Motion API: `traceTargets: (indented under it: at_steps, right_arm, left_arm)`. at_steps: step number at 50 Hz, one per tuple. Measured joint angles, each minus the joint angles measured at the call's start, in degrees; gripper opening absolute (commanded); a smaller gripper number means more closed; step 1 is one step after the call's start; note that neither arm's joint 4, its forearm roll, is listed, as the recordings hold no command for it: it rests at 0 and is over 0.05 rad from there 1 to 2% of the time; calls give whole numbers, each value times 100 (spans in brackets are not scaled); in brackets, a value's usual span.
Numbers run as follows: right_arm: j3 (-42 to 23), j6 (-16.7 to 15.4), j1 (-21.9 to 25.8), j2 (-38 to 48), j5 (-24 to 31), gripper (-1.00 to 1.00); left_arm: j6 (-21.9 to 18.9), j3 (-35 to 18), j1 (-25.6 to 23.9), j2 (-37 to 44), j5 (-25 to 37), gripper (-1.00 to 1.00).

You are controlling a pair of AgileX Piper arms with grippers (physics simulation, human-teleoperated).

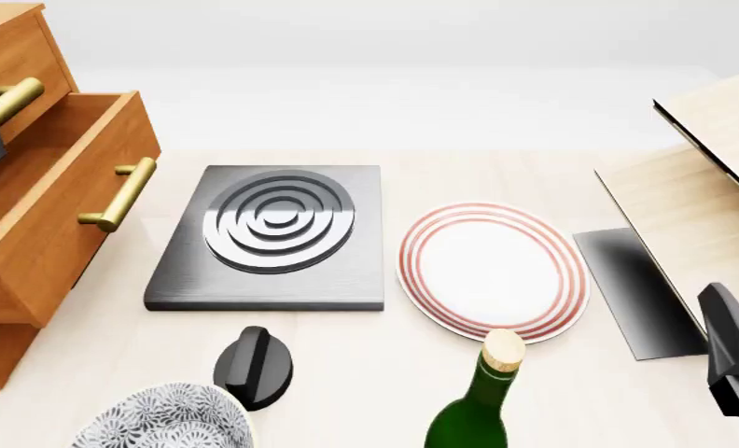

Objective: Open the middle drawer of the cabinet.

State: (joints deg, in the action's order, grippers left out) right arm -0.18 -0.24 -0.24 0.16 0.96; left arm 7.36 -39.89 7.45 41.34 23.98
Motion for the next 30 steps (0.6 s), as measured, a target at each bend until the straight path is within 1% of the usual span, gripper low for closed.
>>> traceTargets:
  at_steps: [30]
  right_arm:
    - [0,0,0,0,0,100]
  left_arm:
    - [-53,349,49,288,-317,100]
